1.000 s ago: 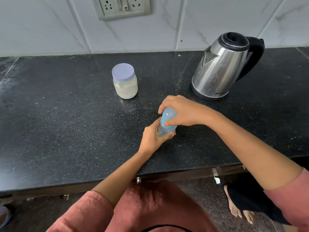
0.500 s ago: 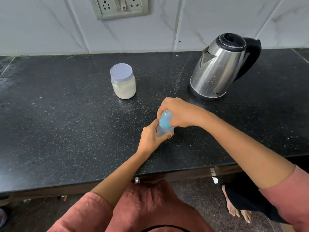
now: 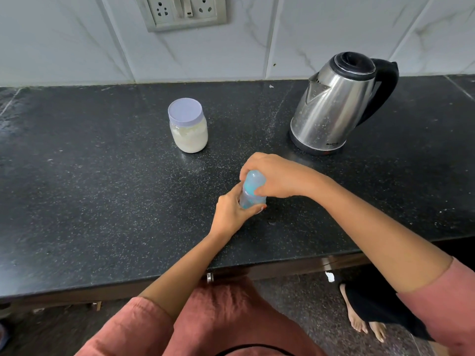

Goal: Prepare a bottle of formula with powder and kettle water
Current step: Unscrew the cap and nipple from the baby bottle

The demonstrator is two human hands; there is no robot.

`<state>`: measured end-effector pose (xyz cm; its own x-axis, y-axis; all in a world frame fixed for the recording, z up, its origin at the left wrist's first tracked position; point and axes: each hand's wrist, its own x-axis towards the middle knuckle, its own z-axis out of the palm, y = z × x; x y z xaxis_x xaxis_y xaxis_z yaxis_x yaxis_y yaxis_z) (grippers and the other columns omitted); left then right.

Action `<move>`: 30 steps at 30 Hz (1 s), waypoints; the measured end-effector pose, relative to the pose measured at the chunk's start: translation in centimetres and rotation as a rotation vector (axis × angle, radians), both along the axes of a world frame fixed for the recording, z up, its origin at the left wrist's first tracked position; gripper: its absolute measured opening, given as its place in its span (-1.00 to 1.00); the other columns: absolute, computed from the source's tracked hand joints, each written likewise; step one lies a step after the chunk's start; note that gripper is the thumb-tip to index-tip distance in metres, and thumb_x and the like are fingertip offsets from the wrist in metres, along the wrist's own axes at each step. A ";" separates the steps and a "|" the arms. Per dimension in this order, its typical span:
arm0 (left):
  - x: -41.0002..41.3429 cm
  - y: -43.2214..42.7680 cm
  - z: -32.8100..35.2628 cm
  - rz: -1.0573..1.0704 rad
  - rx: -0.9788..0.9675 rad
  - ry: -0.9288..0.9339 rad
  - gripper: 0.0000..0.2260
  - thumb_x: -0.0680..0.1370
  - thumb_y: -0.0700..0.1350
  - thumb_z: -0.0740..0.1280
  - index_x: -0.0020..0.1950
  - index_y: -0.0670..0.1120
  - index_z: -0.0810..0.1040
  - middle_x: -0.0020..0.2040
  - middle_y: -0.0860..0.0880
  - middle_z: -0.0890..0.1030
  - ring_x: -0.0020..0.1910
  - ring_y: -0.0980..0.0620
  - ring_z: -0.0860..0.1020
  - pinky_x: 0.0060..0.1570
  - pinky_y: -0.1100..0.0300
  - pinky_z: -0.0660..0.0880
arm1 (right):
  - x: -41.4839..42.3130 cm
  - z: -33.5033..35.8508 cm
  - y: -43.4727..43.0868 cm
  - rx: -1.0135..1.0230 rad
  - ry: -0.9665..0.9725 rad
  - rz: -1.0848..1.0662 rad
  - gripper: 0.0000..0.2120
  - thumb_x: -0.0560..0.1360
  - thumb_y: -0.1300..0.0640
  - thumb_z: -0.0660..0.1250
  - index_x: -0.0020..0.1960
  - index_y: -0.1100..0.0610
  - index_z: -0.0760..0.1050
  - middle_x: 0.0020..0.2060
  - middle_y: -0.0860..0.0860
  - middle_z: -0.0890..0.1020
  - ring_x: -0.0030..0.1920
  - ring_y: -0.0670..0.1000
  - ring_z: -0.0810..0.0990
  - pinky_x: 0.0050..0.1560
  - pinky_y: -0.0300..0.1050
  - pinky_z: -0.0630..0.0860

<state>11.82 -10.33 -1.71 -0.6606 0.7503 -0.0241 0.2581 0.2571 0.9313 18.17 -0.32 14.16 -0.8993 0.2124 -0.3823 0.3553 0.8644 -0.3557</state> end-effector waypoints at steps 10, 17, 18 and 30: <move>0.0 0.0 -0.2 -0.015 0.026 -0.003 -0.46 0.35 -0.05 0.52 0.29 0.01 0.44 0.03 0.12 0.61 0.06 0.13 0.58 0.09 0.13 0.52 | 0.5 -0.6 0.2 0.125 0.135 -0.131 -0.54 0.41 0.08 0.40 0.28 -0.01 0.37 0.20 0.01 0.41 0.17 0.07 0.44 -0.08 -0.11 0.32; 0.0 0.0 -0.3 -0.011 0.024 0.007 -0.39 0.34 -0.02 0.52 0.34 0.02 0.40 0.08 0.26 0.50 0.10 0.28 0.49 0.06 0.42 0.38 | 1.5 1.3 2.3 -0.032 0.251 -0.198 -0.55 0.34 0.17 0.46 0.20 -0.01 0.47 0.09 0.00 0.40 0.05 -0.05 0.39 0.06 -0.17 0.33; 0.0 0.0 -0.4 -0.009 0.027 0.006 -0.39 0.34 -0.02 0.53 0.34 0.03 0.40 0.09 0.29 0.50 0.10 0.31 0.48 0.07 0.46 0.36 | 1.8 1.6 2.9 -0.046 0.268 -0.227 -0.54 0.33 0.17 0.46 0.20 -0.02 0.47 0.09 0.01 0.38 0.04 -0.05 0.39 0.05 -0.20 0.30; 0.4 0.0 -0.9 0.019 0.061 0.012 -0.45 0.35 -0.04 0.52 0.29 0.14 0.41 0.04 0.41 0.48 0.08 0.36 0.47 0.05 0.58 0.33 | 5.9 -6.4 9.4 0.029 0.281 -0.714 -0.51 0.34 0.33 0.43 0.24 0.14 0.44 0.23 0.13 0.44 0.20 0.14 0.44 0.10 -0.02 0.48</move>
<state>12.20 -10.35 -2.59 -0.6748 0.7374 0.0287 0.2645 0.2053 0.9423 24.06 9.06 7.78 -0.6028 0.7846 -0.1449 0.7306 0.4698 -0.4956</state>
